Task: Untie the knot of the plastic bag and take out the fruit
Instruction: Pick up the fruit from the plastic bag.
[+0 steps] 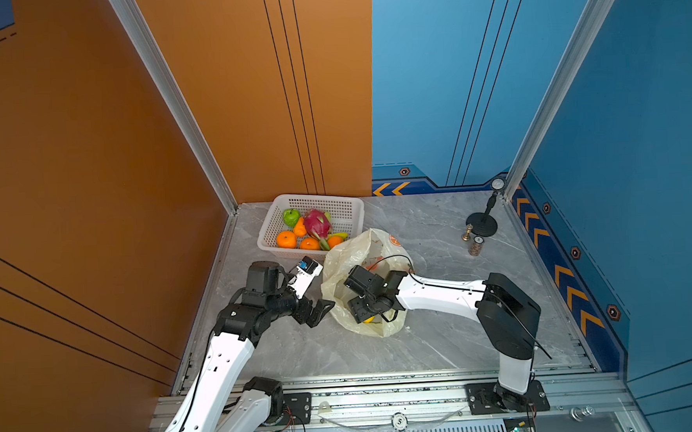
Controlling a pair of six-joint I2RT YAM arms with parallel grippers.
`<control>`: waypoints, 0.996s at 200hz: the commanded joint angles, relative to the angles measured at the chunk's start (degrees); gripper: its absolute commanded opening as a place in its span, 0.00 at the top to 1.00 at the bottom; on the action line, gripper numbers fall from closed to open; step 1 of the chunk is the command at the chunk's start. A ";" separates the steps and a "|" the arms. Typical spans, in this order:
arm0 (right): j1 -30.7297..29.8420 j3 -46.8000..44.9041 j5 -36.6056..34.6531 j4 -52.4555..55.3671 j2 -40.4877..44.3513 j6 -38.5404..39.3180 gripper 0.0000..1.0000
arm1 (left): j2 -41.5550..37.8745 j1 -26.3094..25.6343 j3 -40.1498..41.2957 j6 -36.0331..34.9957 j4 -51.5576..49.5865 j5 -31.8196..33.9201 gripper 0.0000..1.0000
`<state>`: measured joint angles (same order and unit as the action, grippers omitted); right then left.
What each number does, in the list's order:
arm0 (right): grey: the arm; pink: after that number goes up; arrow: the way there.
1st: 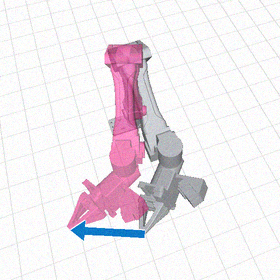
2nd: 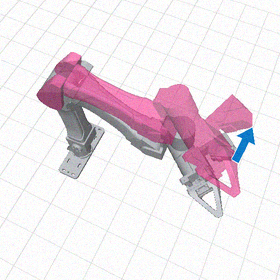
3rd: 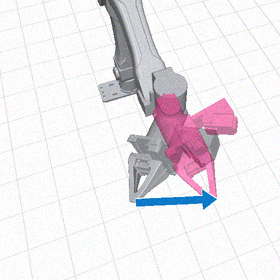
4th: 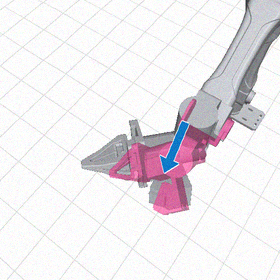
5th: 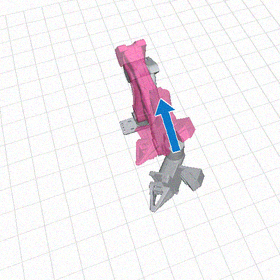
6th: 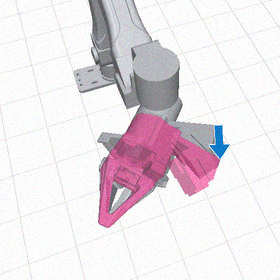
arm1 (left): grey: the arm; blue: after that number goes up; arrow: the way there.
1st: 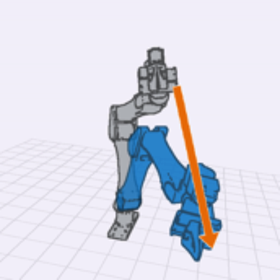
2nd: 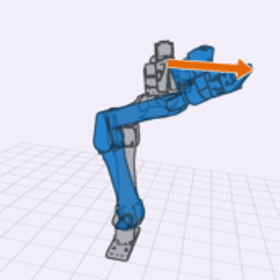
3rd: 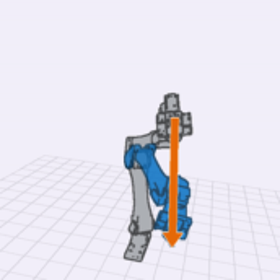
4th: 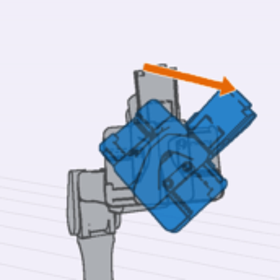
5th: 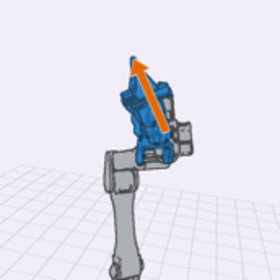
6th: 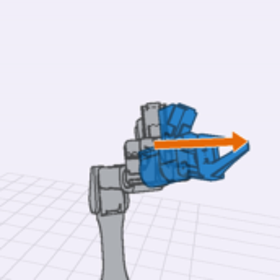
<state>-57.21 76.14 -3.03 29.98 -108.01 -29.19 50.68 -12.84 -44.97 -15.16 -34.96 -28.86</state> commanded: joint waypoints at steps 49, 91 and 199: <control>0.53 -3.95 1.52 -5.89 7.67 -0.37 0.44 | 6.72 -3.43 0.34 10.29 8.56 16.49 0.01; 0.63 -7.28 5.73 -10.74 12.66 -0.25 0.44 | 12.49 -4.93 -0.93 15.73 10.74 21.06 0.05; 3.49 -13.74 9.52 -23.68 27.59 -2.58 0.44 | 8.24 -4.96 -1.06 14.80 11.66 18.23 0.03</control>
<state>-54.83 63.29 5.26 11.40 -83.61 -30.06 63.42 -17.80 -45.45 1.58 -24.93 -7.49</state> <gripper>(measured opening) 0.706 0.953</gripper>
